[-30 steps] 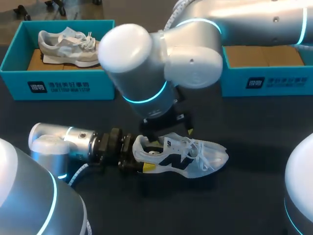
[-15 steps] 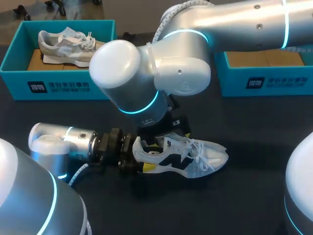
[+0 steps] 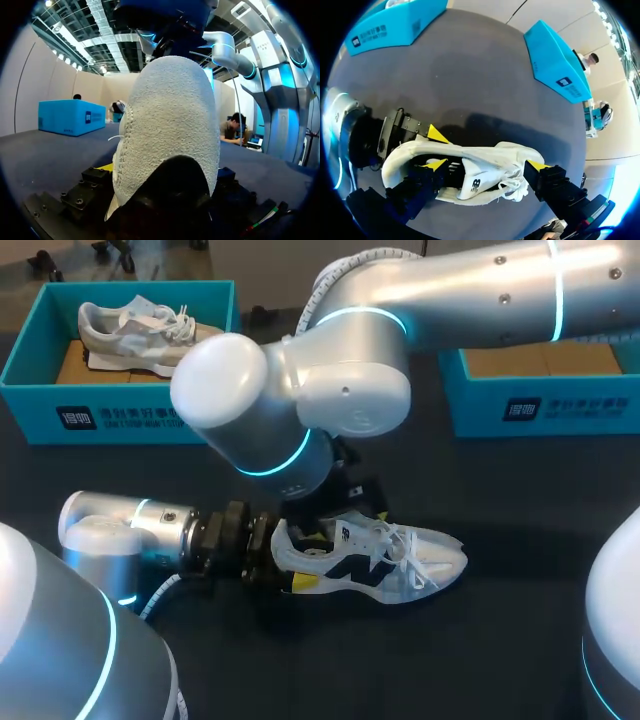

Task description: Take the shoe out of the shoebox, open the shoe tongue, remove and reinsert the insole, then place the shoe into the shoebox

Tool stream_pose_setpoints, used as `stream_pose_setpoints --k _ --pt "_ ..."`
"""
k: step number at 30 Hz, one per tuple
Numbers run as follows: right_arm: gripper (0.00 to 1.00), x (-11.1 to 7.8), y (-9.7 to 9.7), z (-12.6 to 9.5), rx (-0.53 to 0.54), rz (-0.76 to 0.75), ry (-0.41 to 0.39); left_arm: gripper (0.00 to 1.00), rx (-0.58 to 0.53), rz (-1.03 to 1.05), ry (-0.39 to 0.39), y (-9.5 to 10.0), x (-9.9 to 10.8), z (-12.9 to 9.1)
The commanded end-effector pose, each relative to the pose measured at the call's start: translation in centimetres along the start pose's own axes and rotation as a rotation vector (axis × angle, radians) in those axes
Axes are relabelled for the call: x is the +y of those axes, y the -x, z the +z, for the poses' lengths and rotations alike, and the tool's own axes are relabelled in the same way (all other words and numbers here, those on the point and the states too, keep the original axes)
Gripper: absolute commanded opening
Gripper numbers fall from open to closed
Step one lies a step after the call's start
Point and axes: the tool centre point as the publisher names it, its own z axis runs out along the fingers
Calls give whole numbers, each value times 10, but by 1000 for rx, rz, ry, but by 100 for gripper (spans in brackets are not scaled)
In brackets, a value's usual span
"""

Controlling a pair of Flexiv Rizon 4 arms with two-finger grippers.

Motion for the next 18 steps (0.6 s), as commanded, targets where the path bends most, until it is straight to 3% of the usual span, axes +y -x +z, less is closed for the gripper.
stream_pose_setpoints --k 1,18 --pt "100 -9 -3 5 -19 58 10 0 -1 1 -10 2 9 -2" --pt "100 -23 11 18 -2 90 1 0 -1 1 -10 2 9 -2"
